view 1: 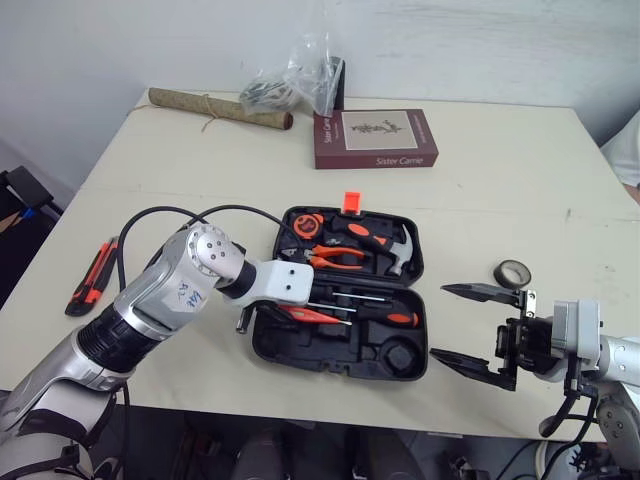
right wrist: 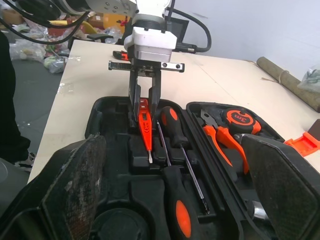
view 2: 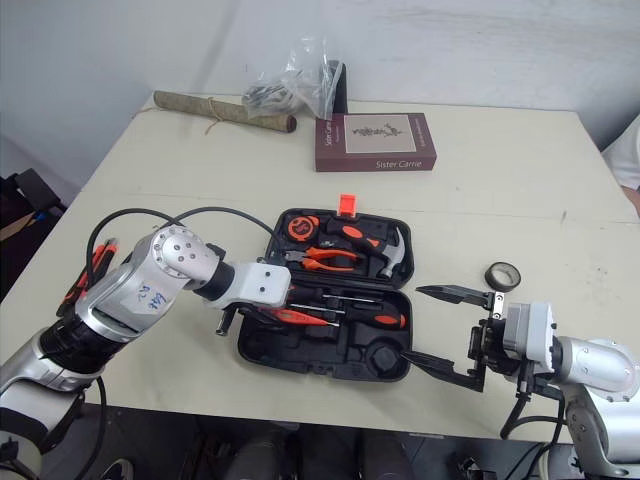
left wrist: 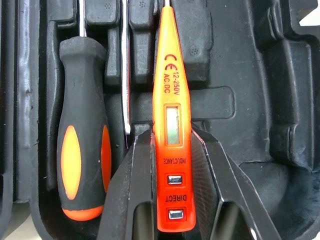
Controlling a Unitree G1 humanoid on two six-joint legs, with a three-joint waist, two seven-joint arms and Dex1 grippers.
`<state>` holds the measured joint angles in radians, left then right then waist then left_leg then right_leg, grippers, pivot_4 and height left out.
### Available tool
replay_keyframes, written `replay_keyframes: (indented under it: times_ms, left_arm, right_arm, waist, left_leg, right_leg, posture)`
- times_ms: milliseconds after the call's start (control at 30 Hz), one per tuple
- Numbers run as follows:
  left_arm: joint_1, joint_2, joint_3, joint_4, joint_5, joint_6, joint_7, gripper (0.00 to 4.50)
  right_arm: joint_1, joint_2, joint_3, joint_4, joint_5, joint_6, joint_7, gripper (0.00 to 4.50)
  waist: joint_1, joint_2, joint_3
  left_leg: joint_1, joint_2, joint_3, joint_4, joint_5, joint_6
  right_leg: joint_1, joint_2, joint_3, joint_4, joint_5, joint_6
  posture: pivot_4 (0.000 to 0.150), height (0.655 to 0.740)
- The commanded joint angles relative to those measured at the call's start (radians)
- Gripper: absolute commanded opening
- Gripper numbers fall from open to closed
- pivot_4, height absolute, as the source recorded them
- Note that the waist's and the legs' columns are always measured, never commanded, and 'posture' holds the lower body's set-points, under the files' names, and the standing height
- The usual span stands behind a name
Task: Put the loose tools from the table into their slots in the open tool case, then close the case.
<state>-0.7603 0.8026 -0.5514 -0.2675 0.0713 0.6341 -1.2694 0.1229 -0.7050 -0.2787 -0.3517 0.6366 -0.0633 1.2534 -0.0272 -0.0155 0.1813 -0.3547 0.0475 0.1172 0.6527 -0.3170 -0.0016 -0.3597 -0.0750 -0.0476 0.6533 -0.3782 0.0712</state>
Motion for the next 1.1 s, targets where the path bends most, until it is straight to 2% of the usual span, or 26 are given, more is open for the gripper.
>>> replay_keyframes:
  times_ms: [33,267,700,1100]
  left_arm:
    - [0.003,0.015,-0.011,0.009,0.037,0.055,0.004,0.30]
    - [-0.024,-0.005,-0.014,0.001,0.039,0.086,0.015,0.30]
    - [-0.045,0.030,-0.120,0.013,0.140,0.041,-0.039,0.30]
    - [-0.105,0.025,-0.120,0.003,0.175,0.063,-0.081,0.30]
  right_arm:
    - [-0.003,0.000,0.001,-0.032,0.010,-0.004,-0.005,4.50]
    - [-0.001,0.001,0.003,-0.035,0.012,0.001,-0.009,4.50]
    - [0.013,0.018,0.014,-0.020,0.005,-0.016,0.001,4.50]
    - [0.023,0.026,0.024,-0.014,-0.002,-0.032,0.001,4.50]
  waist:
    - [0.000,0.000,0.000]
    - [0.002,0.000,0.000]
    - [0.002,0.000,0.000]
    - [0.000,0.000,0.000]
  left_leg:
    - [0.000,0.000,0.000,0.000,0.000,0.000]
    - [0.000,0.000,0.000,0.000,0.000,0.000]
    - [0.000,0.000,0.000,0.001,0.000,0.000]
    - [0.002,0.000,0.000,0.001,0.001,0.000]
  right_leg:
    - [0.000,0.000,0.000,0.000,0.000,0.000]
    - [0.000,0.000,0.000,0.000,0.000,0.000]
    - [0.000,0.000,0.000,0.001,0.000,0.000]
    - [0.001,0.000,0.000,0.002,0.000,0.000]
  posture:
    - [0.150,0.7400]
    - [0.150,0.7400]
    - [0.150,0.7400]
    - [0.150,0.7400]
